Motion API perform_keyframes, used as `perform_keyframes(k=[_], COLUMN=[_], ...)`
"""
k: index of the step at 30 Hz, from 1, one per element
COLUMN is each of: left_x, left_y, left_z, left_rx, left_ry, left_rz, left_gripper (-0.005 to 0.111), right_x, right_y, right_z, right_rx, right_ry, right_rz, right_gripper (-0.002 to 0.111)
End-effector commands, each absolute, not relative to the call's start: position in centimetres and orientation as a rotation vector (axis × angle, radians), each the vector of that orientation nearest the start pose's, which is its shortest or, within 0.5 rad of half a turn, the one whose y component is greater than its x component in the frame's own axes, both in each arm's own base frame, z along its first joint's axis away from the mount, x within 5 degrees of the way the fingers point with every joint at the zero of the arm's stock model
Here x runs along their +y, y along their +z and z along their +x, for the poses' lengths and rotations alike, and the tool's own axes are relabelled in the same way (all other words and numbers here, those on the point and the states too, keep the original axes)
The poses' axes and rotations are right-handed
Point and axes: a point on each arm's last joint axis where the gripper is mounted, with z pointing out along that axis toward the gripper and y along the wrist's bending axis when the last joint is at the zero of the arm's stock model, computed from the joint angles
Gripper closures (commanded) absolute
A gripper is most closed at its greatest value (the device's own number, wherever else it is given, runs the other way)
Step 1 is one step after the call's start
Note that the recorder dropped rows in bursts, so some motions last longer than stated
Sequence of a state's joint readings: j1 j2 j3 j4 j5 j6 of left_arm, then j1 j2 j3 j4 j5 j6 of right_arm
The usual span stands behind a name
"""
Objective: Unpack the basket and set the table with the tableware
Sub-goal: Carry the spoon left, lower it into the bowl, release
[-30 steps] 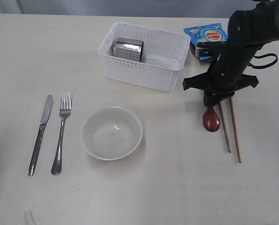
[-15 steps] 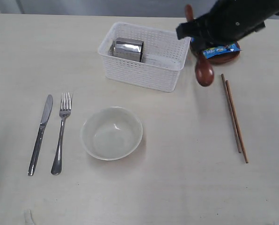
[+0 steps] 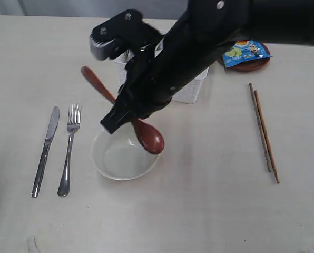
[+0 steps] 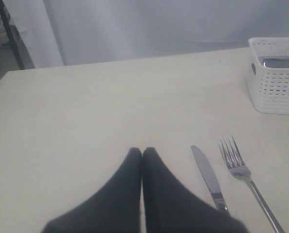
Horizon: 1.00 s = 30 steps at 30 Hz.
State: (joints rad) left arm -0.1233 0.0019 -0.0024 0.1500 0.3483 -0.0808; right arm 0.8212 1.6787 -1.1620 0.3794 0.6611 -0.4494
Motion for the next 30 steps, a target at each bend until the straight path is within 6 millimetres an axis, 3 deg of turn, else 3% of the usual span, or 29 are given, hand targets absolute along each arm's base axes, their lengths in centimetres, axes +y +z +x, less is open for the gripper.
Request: perform_keyframes(k=[1,6,13,15,20,21,24,30], left_x=[-0.2,-0.2,-0.2,-0.2,-0.2,-0.2,-0.2,-0.2], left_y=[18.2,18.2,18.2,18.2,18.2,18.2,18.2,18.2], left_z=[5.4,5.4,5.4,5.4,5.4,5.4,5.4,5.4], left_rx=[1.823,1.823,1.822,1.822,1.822,1.822,1.822,1.822], left_ry=[-0.004,-0.004,0.000,0.000,0.000,0.000,0.000,0.000], left_rz=[0.133,0.133,0.136,0.136,0.136,0.136,0.136,0.136], left_gripper=[0.107,0.107,0.107,0.107,0.107,0.107,0.107,0.107], right_x=[29.2,29.8,30.1,30.0,30.0,29.9,29.8,27.9], right_y=[21.9,19.7,19.8,19.8,19.7,19.9,21.3,27.0], right_z=[21.7,22.0,22.4,22.4,22.2,22.2,22.2,23.3], right_rx=[2.266,2.312,2.268,2.273,2.286,2.288,2.249,2.060], right_ry=[0.513,0.495,0.491,0.489,0.490,0.495,0.509,0.512], right_rz=[-1.389,-1.404,-1.365,-1.372,-1.384,-1.374,-1.336,-1.169], right_gripper=[0.109,0.109,0.108,0.100,0.061,0.058,0.060,0.065])
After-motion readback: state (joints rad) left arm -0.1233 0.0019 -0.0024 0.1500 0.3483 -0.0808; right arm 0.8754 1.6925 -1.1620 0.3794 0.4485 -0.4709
